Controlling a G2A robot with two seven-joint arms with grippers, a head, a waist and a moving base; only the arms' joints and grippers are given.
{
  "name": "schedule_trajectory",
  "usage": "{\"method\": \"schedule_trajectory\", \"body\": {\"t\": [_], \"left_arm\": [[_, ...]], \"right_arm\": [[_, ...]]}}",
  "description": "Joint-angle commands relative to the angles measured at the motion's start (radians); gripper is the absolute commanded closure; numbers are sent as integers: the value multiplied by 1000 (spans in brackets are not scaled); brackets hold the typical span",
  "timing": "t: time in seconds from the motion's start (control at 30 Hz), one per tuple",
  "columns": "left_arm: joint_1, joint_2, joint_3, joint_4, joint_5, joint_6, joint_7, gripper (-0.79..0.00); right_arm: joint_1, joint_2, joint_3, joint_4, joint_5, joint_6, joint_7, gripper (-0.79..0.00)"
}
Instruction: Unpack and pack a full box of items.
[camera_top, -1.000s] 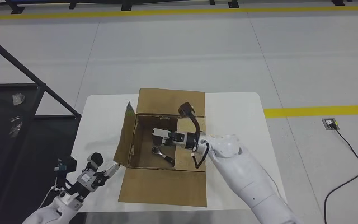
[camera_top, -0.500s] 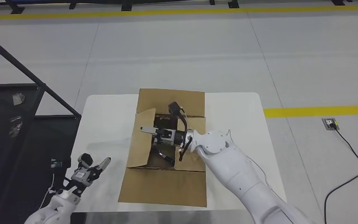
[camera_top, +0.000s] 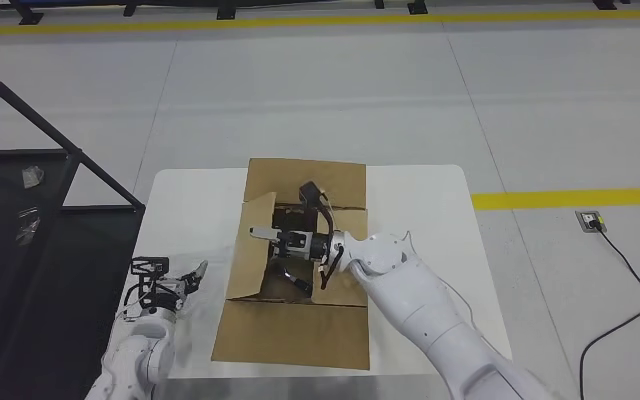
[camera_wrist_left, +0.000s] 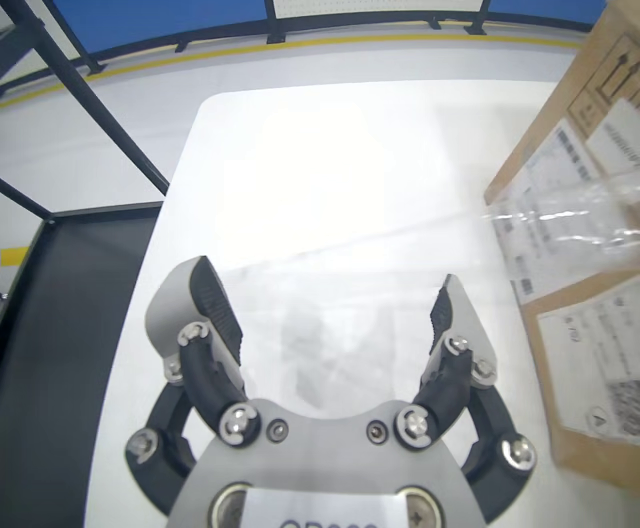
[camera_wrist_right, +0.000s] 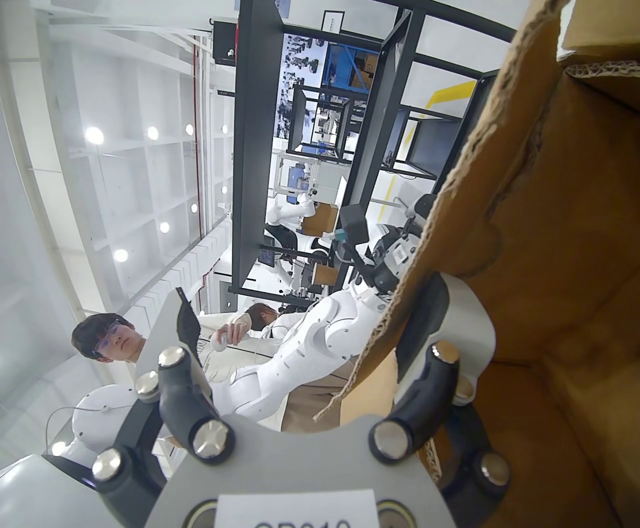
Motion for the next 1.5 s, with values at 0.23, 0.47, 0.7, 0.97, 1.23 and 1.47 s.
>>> {"method": "schedule_trajectory", "body": {"t": [0.23,0.47,0.7,0.97,1.23,1.47], "left_arm": [[-75,-20,13,122,18,109,87,-785],[-78,-23,-19,156,-1,130,98,-785],[-65,-25,-22,179,2,85,85,-785],[-25,-28,-29,181,12,65,104,-785],[90,-17,-109,63,-41,-12,155,-785],[293,3,-273,-180,-186,-207,181,-785]], "right_arm": [[-23,7,20,-31,-27,10,-4,-785],[-32,7,25,-52,-45,28,-3,-785],[-35,5,30,-58,-52,32,0,-785],[-39,2,38,-60,-54,39,-6,-785],[-31,-22,1,-114,-107,91,-98,-785],[-1,-71,-71,-120,-165,120,-233,-785]]}}
